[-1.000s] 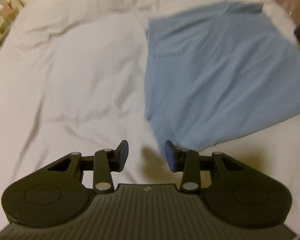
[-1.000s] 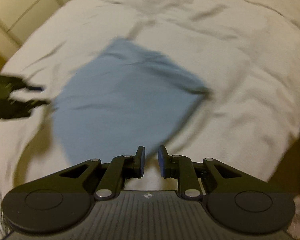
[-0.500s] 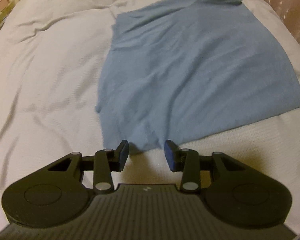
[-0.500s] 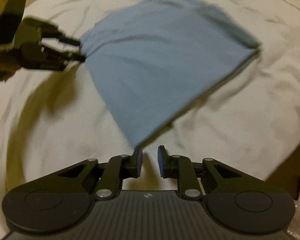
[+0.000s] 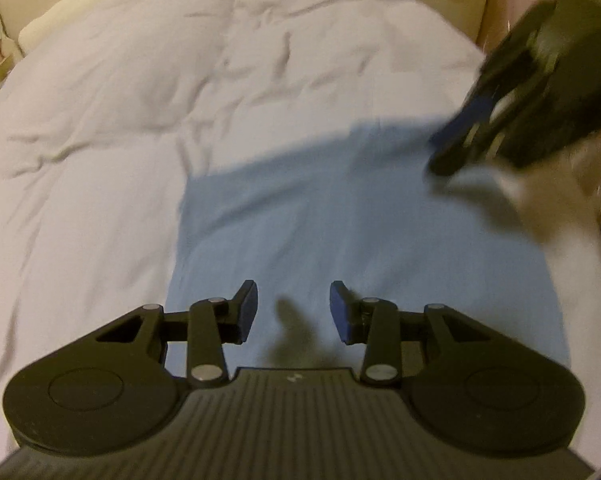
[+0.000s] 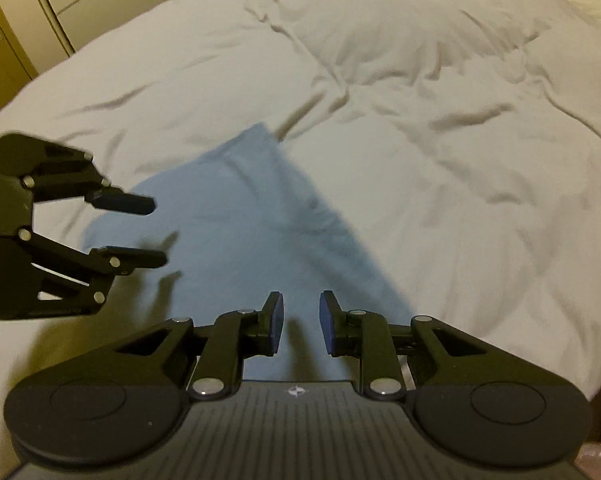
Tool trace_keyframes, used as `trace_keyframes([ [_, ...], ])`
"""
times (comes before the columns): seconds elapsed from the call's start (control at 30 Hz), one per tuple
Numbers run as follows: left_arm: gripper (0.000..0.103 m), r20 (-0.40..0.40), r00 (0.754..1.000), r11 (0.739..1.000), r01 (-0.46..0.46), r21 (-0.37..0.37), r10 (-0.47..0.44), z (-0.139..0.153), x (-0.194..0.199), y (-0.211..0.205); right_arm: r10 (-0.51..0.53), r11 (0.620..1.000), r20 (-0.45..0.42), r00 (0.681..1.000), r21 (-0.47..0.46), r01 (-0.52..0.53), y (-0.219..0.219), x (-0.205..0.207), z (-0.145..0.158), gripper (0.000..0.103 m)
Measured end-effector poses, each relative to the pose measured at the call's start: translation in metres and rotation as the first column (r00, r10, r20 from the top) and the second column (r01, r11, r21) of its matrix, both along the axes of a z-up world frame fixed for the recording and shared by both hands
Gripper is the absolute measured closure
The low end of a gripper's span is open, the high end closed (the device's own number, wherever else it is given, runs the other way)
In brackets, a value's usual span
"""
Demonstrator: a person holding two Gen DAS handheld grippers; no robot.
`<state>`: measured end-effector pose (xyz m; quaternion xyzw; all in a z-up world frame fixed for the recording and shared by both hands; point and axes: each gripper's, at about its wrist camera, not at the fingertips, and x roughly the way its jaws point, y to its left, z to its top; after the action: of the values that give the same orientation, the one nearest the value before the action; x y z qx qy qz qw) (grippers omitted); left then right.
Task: Fold clothes
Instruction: 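Open both grippers and smooth the folded blue T-shirt flat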
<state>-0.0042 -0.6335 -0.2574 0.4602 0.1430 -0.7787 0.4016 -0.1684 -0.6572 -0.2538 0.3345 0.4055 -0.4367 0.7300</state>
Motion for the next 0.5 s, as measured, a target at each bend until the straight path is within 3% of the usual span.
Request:
trace_keyframes([
  [0.1, 0.068, -0.057, 0.998, 0.999, -0.037, 0.036, 0.039, -0.005, -0.017, -0.036, -0.04, 0.997, 0.015, 0.999, 0.064, 0.039, -0.02, -0.017, -0.016, 0.082],
  [0.23, 0.068, -0.06, 0.996, 0.996, -0.055, 0.076, 0.06, -0.016, -0.028, -0.072, -0.018, 0.998, 0.049, 0.999, 0.064, 0.015, -0.013, -0.034, -0.004, 0.081],
  [0.5, 0.061, -0.021, 0.979, 0.97, -0.2, 0.139, 0.205, -0.042, 0.004, -0.117, -0.055, 0.987, 0.094, 0.994, 0.155, 0.04, -0.002, -0.059, -0.022, 0.082],
])
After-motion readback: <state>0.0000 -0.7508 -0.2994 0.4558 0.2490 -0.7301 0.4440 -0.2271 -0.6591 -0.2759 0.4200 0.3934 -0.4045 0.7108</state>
